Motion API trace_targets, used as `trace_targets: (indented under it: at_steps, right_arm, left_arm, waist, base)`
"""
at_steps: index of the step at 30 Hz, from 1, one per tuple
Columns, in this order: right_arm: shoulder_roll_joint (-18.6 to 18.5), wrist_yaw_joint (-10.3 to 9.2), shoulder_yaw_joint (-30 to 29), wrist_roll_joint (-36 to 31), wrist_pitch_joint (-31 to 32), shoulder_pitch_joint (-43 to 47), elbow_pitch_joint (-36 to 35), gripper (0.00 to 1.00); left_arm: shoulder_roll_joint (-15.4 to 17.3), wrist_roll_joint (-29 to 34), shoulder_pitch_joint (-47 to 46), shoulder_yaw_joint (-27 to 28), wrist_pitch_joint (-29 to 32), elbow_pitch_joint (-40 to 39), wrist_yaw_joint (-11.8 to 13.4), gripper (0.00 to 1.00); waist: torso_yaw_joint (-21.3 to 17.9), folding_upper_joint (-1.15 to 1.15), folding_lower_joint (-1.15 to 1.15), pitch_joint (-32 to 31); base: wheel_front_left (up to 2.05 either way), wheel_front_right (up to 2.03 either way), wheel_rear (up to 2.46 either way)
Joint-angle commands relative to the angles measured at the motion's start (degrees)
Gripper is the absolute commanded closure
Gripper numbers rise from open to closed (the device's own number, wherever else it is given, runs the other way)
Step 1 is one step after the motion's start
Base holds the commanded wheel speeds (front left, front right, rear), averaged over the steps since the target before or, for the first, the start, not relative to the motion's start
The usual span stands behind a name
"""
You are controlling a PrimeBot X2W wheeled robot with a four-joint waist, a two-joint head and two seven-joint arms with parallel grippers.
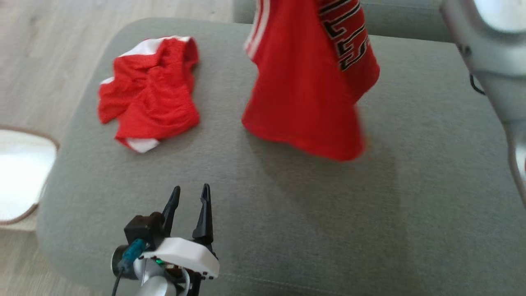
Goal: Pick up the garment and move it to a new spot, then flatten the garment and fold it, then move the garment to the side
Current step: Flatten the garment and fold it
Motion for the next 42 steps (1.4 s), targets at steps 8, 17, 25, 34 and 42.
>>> trace_targets:
  at_steps: [8, 17, 25, 34, 42]
  right_arm:
    - [-0.76, 0.37, -8.95, -2.18, -0.57, -3.84, 13.49, 1.0]
    - [-10.69, 0.37, -17.23, 0.08, -0.91, 18.43, 10.47, 1.0]
    - [-10.66, 0.37, -24.27, -1.33, -0.92, 45.91, -2.68, 1.0]
    - [-2.41, 0.37, -38.43, -4.5, -0.92, 60.36, -2.03, 0.0]
    - [1.8, 0.37, -49.05, -8.38, -0.93, 61.8, -3.21, 0.0]
  left_arm:
    - [0.41, 0.19, -1.47, 2.34, -0.31, -1.56, 0.78, 0.0]
    - [0.41, 1.91, -5.09, 3.0, -0.31, -2.12, 0.15, 0.0]
    - [0.41, 2.58, -6.33, 3.15, -0.31, -1.19, -0.22, 0.0]
    - [0.41, 2.99, -6.54, 3.91, -0.31, -0.41, -0.89, 0.0]
    - [0.41, 3.16, -8.99, 3.86, -0.31, 0.12, -1.04, 0.0]
  waist:
    - [0.02, 0.0, 0.0, 0.59]
    - [-6.62, 0.0, 0.0, 5.25]
    - [-9.76, 0.0, 0.0, 5.38]
    - [-12.27, 0.0, 0.0, 4.38]
    - [-13.23, 0.0, 0.0, 4.96]
  base:
    - [0.0, 0.0, 0.0]
    - [0.0, 0.0, 0.0]
    - [0.0, 0.0, 0.0]
    - [0.0, 0.0, 0.0]
    - [0.0, 0.0, 0.0]
